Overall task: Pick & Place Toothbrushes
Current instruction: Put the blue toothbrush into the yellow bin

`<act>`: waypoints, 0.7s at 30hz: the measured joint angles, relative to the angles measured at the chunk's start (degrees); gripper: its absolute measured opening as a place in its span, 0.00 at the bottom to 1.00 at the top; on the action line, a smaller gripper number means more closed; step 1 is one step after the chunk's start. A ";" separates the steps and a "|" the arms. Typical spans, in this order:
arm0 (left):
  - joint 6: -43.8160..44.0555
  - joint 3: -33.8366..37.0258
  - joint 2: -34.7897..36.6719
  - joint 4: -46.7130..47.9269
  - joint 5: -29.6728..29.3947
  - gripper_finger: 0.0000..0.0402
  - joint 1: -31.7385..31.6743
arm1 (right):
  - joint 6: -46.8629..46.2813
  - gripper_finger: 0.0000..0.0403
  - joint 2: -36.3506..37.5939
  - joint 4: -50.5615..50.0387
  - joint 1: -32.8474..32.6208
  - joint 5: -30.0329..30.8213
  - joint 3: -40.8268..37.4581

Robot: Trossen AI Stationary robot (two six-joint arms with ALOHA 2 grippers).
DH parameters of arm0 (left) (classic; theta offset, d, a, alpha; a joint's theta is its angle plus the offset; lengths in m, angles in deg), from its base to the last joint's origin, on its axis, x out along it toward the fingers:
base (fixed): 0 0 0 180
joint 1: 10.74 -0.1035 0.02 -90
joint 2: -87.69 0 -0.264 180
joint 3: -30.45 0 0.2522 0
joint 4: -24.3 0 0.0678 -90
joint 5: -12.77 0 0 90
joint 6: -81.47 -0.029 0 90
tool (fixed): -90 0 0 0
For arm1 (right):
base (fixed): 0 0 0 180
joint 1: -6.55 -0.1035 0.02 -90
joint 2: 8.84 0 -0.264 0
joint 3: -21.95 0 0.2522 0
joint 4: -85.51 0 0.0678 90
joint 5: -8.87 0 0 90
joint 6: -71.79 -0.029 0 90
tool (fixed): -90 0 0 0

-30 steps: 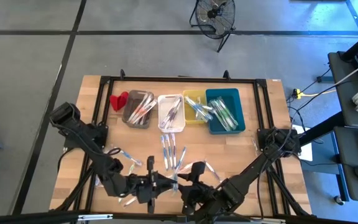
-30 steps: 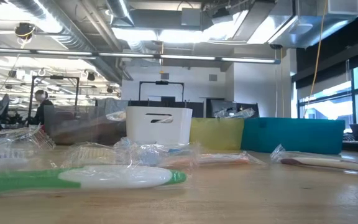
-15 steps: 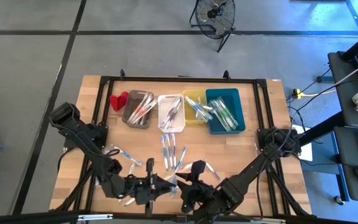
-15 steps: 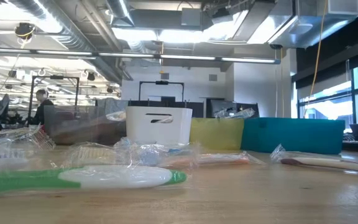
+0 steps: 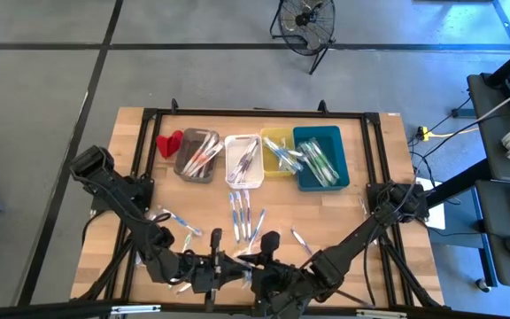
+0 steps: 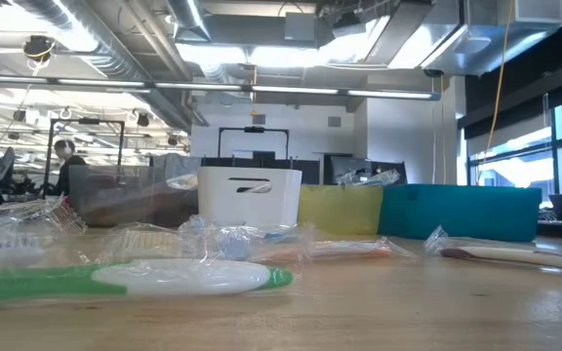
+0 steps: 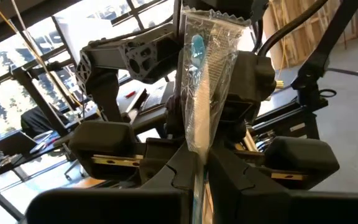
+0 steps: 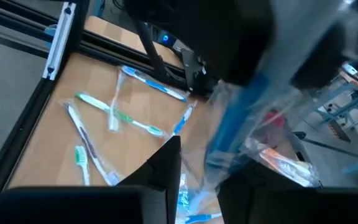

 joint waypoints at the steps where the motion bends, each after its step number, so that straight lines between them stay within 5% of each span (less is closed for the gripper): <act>1: -0.01 0.00 0.00 0.03 -0.03 0.04 0.00 | -0.50 0.21 0.00 -0.07 0.00 0.15 0.00; 21: 0.66 0.00 -0.09 2.69 -0.06 0.06 0.15 | -4.03 0.04 0.15 -5.22 0.00 -2.59 0.07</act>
